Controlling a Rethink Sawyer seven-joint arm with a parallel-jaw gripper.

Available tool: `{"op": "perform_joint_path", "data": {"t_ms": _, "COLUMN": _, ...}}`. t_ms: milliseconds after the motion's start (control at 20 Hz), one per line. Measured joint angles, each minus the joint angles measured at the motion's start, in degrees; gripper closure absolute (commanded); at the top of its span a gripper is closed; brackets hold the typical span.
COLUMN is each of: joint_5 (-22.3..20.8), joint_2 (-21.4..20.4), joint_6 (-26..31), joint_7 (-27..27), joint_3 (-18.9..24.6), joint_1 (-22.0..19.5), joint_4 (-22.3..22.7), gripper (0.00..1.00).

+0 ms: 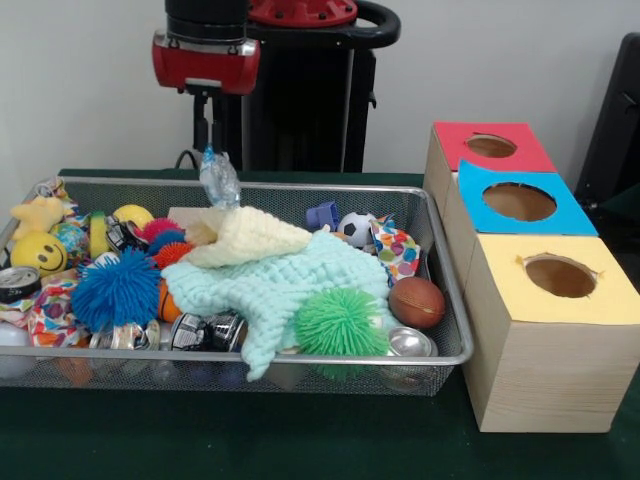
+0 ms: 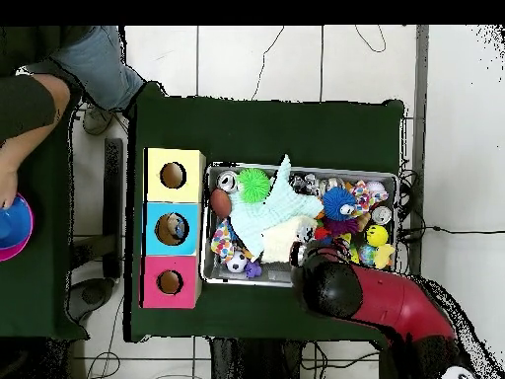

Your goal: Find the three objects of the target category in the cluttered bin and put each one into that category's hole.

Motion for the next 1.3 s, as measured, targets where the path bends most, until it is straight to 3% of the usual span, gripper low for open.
{"op": "perform_joint_path", "data": {"t_ms": 700, "joint_5": 7.96, "joint_2": -3.44, "joint_6": 0.0, "joint_7": 0.0, "joint_3": -5.67, "joint_1": 11.28, "joint_4": 0.15, "gripper": 1.0}}
{"op": "perform_joint_path", "data": {"t_ms": 1300, "joint_5": 14.78, "joint_2": -2.52, "joint_6": 0.0, "joint_7": 2.91, "joint_3": -12.63, "joint_1": 22.72, "joint_4": 0.14, "gripper": 1.0}}
